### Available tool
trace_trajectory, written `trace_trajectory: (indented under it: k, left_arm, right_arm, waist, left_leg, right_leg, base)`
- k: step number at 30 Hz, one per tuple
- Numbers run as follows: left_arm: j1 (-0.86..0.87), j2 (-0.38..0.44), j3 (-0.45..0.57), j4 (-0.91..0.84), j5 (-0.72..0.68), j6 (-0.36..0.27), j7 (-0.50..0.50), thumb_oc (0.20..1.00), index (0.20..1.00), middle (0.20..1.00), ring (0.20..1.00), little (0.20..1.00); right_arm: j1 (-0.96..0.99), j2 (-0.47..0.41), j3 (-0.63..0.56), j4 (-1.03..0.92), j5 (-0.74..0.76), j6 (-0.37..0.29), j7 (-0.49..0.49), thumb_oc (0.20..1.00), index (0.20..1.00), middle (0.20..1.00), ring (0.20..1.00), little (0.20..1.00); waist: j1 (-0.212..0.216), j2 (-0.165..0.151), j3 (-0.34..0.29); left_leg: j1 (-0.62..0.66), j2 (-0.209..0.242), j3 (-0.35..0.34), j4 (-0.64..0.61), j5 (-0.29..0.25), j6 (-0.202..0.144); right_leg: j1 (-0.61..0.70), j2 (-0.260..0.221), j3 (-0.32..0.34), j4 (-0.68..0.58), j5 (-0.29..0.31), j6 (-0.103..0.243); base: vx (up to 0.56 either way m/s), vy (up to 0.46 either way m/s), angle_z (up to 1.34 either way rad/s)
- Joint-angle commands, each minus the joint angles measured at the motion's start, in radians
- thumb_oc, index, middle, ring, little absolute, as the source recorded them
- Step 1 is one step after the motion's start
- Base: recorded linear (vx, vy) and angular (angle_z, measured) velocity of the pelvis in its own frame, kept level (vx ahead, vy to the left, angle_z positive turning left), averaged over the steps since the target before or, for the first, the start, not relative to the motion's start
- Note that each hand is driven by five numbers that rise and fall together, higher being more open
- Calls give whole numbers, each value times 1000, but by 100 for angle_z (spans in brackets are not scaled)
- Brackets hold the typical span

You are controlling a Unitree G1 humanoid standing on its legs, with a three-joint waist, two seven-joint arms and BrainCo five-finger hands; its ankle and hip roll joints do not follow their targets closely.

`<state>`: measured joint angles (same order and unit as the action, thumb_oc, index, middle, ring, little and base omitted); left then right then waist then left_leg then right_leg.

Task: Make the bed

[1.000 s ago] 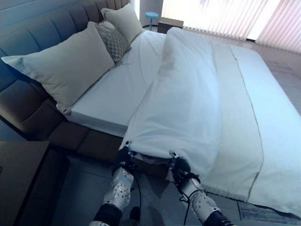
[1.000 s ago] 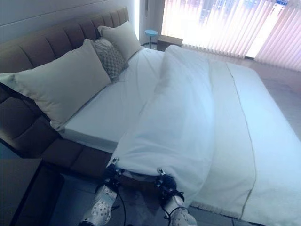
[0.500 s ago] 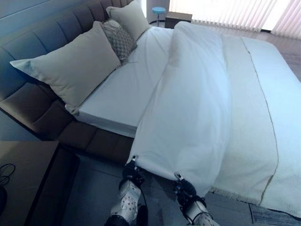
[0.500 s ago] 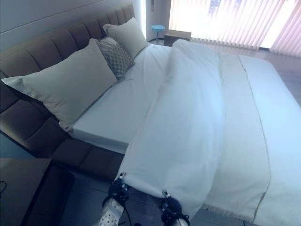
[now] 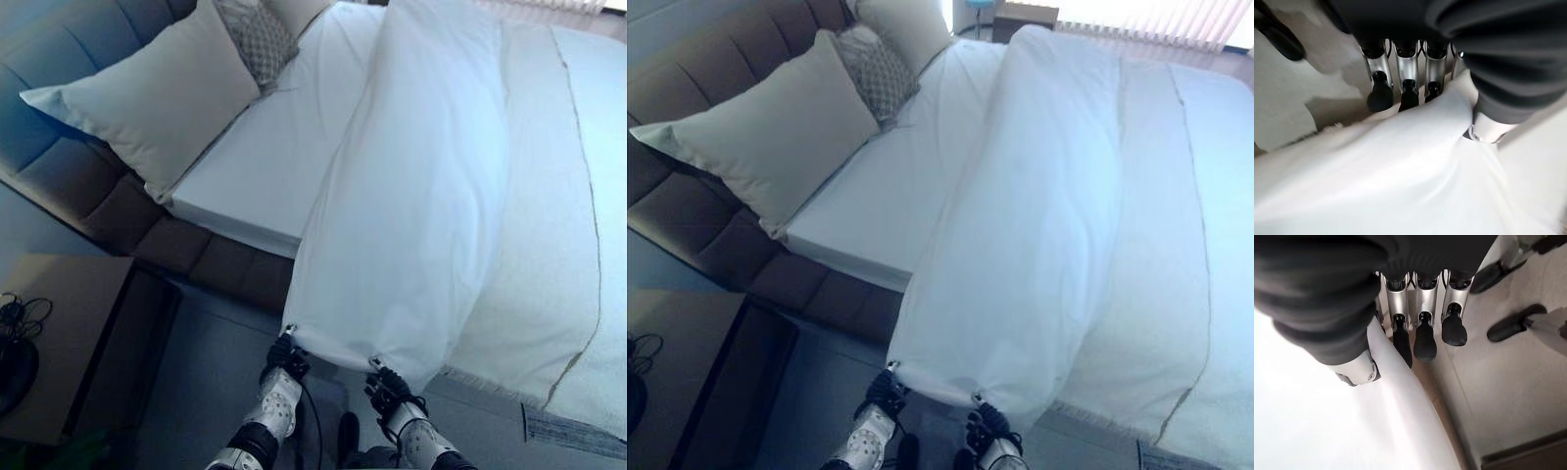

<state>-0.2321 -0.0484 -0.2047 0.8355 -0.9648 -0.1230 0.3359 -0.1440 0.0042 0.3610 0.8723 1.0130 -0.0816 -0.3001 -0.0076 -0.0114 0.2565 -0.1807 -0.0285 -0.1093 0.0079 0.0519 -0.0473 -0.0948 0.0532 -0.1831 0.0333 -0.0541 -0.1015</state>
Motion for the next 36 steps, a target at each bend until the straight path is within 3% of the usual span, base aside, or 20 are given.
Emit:
trace_trajectory:
  k: [1,9,21,22,23,24,32,36]
  left_arm:
    - [129,48,55,98,-6,-26,93,200,200,200,200,200]
    - [24,68,23,179,44,-37,101,200,200,200,200,200]
    - [-127,90,-33,286,170,-19,114,200,200,200,200,200]
    - [-153,95,-38,310,194,-3,100,200,200,200,200,200]
    - [-169,101,-41,322,211,2,98,934,934,934,934,934]
    - [-182,103,-47,338,231,18,89,1000,1000,1000,1000,1000]
    - [-210,160,-96,362,488,59,61,1000,1000,1000,1000,1000]
    - [-175,167,-84,382,527,72,39,1000,1000,1000,1000,1000]
  right_arm:
    - [50,-13,-27,59,49,-16,-67,200,200,200,200,200]
    - [-49,11,-58,123,99,-73,-101,200,200,200,200,200]
    - [-177,-14,-87,221,47,-96,-153,200,200,200,200,200]
    - [-207,-28,-96,245,20,-84,-147,771,771,771,771,771]
    - [-223,-37,-97,256,6,-82,-145,1000,1000,1000,1000,1000]
    - [-236,-47,-105,272,-15,-70,-142,1000,1000,1000,1000,1000]
    - [-261,-133,-132,337,-169,-47,-80,1000,1000,1000,1000,1000]
    - [-213,-162,-194,376,-170,-41,-50,1000,1000,1000,1000,1000]
  waist:
    - [45,-16,1]
    - [51,-22,51]
    - [33,19,130]
    - [28,25,142]
    - [26,27,149]
    - [22,30,153]
    - [6,42,161]
    - [-7,50,137]
  left_leg:
    - [-9,-44,48,-48,13,27]
    - [-59,-48,94,-19,-3,33]
    - [-143,-49,125,-95,61,9]
    - [-166,-49,124,-95,69,4]
    - [-178,-50,126,-95,71,3]
    - [-189,-50,129,-95,74,-1]
    - [-201,-55,141,-95,72,-5]
    - [-155,-57,149,-95,53,-4]
  right_leg:
    - [-63,-67,58,-59,97,166]
    - [-99,-77,91,-80,129,181]
    - [-209,-80,79,-119,180,191]
    - [-234,-82,75,-121,186,193]
    - [-246,-83,72,-121,191,195]
    - [-256,-84,71,-121,193,197]
    - [-272,-86,74,-121,201,199]
    - [-232,-89,71,-117,184,197]
  base:
    - [4,88,-14]
    - [10,63,-19]
    - [-2,24,-8]
    - [0,0,0]
    - [0,0,0]
    - [0,0,0]
    - [7,-1,-1]
    - [50,-6,-1]
